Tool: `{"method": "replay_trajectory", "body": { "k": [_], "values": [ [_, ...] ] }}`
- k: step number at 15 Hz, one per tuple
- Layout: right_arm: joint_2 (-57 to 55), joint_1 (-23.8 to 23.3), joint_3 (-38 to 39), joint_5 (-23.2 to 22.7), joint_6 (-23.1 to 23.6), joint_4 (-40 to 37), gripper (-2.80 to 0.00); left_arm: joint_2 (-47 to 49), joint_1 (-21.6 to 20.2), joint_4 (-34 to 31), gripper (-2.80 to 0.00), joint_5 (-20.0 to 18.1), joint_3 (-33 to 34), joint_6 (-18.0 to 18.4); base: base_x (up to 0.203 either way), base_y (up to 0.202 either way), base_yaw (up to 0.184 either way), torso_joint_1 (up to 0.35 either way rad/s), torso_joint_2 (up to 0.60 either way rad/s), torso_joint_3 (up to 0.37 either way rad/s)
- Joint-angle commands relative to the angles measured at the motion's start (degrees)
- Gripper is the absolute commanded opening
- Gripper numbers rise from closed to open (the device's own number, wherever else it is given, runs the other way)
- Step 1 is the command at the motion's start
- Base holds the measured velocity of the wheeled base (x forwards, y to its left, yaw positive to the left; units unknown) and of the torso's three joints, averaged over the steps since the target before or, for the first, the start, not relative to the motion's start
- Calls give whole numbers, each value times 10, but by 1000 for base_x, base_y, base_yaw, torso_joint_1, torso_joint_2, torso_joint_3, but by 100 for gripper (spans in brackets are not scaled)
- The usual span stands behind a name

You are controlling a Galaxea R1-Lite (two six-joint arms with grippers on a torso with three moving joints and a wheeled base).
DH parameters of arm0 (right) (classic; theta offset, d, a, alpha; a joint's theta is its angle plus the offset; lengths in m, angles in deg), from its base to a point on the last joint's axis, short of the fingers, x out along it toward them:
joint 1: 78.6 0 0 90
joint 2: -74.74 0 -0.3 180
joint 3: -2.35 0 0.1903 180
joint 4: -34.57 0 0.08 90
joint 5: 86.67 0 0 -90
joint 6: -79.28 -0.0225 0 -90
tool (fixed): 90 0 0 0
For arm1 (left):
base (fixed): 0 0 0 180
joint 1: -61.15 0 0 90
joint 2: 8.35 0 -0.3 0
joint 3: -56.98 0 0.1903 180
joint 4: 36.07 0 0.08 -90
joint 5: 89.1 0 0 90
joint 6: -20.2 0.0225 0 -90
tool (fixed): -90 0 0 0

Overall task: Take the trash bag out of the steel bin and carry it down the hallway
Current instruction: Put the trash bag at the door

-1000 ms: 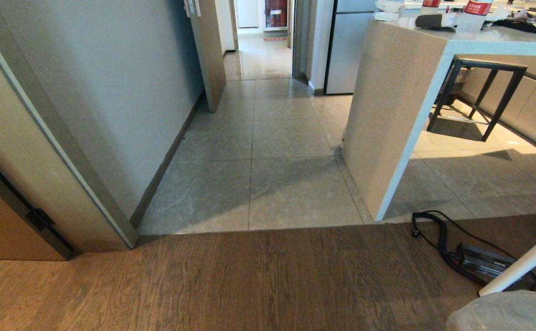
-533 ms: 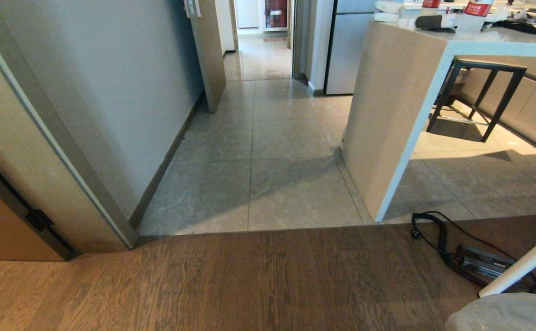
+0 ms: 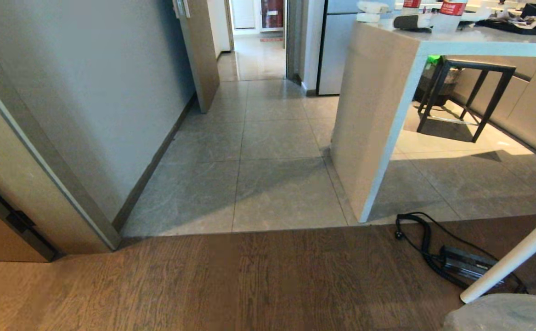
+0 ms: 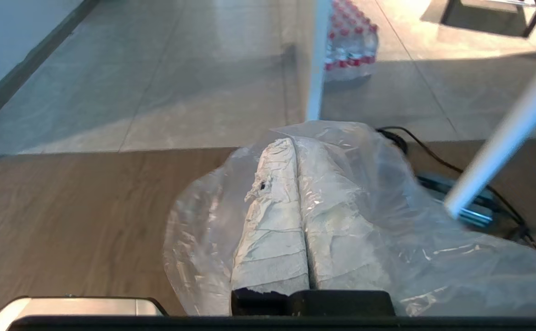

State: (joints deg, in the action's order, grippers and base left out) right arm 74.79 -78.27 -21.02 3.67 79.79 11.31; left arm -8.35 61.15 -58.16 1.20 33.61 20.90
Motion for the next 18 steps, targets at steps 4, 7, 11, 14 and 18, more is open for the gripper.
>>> {"method": "replay_trajectory", "body": {
  "k": [4,7,11,14,18],
  "values": [
    [0,0,0,0,2,1,-280,0,0,0,-280,0,6,-3,0,-157,-2,2,2,3],
    [0,0,0,0,2,1,-280,0,0,-1,-280,0,6,-4,0,0,0,0,0,0],
    [0,0,0,0,2,1,-280,0,0,-1,-280,0,6,-5,0,0,0,0,0,0],
    [0,0,0,0,2,1,-280,0,0,0,-280,0,6,-3,0,0,0,0,0,0],
    [0,0,0,0,1,1,-280,0,0,-1,-280,-1,6,-3,0,0,0,0,0,0]
  ]
}}
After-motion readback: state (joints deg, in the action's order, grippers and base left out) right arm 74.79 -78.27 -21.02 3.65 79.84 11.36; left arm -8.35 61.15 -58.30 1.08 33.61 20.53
